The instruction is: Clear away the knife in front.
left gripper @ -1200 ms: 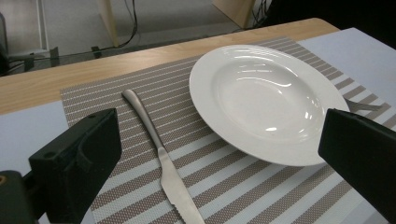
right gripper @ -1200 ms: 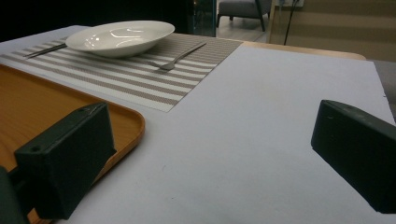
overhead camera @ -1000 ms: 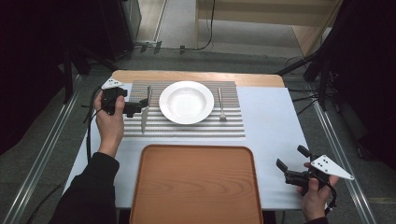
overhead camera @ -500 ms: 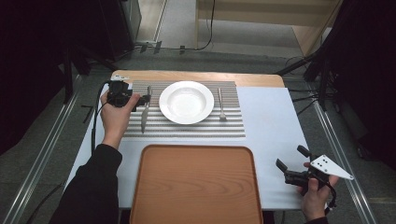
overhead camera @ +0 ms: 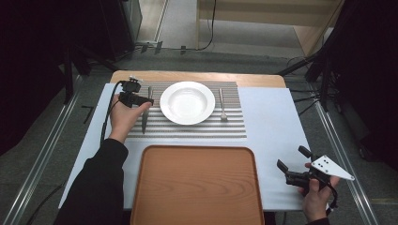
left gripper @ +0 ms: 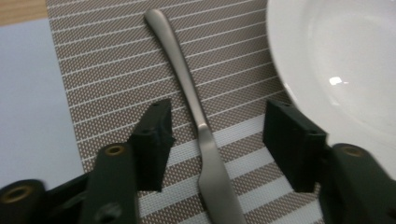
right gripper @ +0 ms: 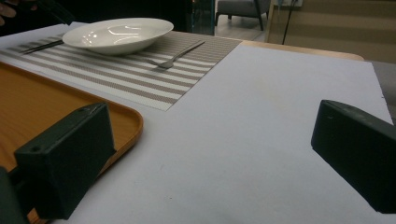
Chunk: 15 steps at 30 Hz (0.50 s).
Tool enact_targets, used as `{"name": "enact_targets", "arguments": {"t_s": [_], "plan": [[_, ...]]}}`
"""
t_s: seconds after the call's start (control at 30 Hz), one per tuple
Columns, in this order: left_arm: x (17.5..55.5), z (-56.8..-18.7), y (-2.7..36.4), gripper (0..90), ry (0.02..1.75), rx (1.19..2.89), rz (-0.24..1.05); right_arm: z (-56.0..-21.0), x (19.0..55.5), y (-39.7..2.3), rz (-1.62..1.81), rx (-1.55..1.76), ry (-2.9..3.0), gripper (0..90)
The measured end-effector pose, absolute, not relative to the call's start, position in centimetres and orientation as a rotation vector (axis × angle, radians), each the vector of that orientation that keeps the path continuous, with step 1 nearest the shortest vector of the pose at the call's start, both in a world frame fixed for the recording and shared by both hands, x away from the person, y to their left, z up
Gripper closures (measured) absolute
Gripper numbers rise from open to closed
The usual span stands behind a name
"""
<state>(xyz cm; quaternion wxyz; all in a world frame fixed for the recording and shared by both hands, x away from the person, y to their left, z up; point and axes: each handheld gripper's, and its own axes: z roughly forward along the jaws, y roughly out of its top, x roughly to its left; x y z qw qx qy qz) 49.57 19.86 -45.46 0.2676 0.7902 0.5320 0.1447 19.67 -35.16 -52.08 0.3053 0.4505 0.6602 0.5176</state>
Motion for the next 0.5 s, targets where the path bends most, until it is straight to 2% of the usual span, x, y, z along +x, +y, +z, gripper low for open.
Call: {"name": "enact_targets", "arguments": {"t_s": [0.23,0.37,0.5], "plan": [[50.4,-46.4,19.7,56.5,1.469,2.157,0.358,-52.1,19.7,-35.1,1.368,1.194,1.748,0.0],[50.9,-47.0,19.5,60.9,1.488,2.211,0.382,-52.1,19.7,-35.1,1.366,1.195,1.748,0.0],[51.3,-47.3,19.6,63.2,1.508,2.186,0.394,-52.1,19.7,-35.1,1.365,1.201,1.745,0.0]]}}
